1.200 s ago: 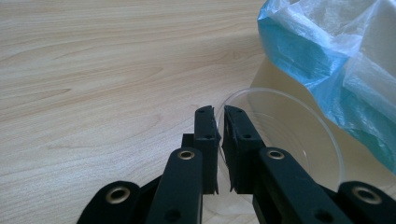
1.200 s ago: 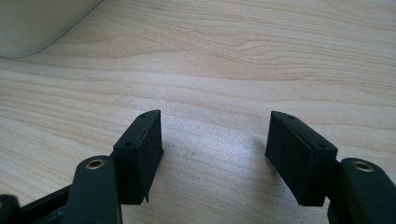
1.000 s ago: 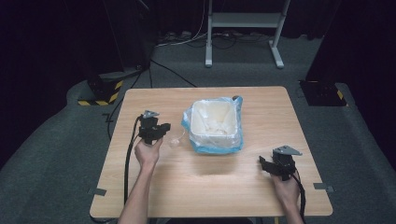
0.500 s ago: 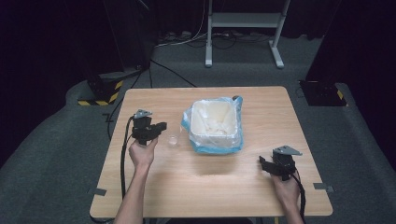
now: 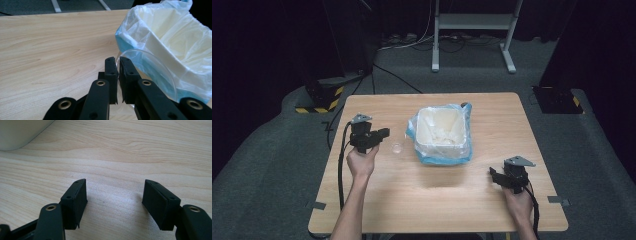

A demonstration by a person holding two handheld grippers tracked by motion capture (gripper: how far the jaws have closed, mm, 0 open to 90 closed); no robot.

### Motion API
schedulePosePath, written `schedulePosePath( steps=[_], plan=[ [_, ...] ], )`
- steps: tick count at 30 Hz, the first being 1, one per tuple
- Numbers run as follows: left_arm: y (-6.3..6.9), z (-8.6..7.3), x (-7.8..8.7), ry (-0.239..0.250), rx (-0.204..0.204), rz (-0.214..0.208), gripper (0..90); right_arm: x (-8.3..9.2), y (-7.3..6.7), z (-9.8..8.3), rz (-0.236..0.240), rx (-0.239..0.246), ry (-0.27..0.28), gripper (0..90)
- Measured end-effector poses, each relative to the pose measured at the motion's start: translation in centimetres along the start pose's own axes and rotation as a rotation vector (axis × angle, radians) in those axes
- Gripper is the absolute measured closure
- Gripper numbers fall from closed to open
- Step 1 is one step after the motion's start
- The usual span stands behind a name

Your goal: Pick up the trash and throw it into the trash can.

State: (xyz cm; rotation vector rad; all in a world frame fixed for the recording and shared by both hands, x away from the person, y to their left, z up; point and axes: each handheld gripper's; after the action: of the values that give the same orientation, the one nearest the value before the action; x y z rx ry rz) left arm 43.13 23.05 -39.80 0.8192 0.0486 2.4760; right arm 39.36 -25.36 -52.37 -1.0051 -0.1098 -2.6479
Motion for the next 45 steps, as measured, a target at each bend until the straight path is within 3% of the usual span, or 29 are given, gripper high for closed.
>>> schedulePosePath(
  steps=[17,28,45],
  plan=[
    [0.7,2.0,1.7,0.02,0.0,-0.038,84.8,0.0,0.0,0.0,0.0,-0.001,0.0,35.8],
    [1.5,4.0,2.6,0.06,-0.007,-0.061,84.9,0.0,0.0,0.0,-0.001,-0.001,-0.001,35.8],
    [2.4,5.9,2.8,0.08,-0.024,-0.105,84.9,0.0,0.0,0.0,0.0,-0.001,0.0,35.8]
  ],
)
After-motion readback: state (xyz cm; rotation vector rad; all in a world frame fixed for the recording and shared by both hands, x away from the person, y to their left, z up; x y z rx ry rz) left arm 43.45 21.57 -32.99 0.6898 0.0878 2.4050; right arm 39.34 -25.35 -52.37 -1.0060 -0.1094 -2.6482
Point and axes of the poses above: each handheld gripper's, and its own axes: x roughly backward along the jaws, z roughly out of its top, y roughly to its right, and after that the axes turned 4 degrees about -x, right-handed
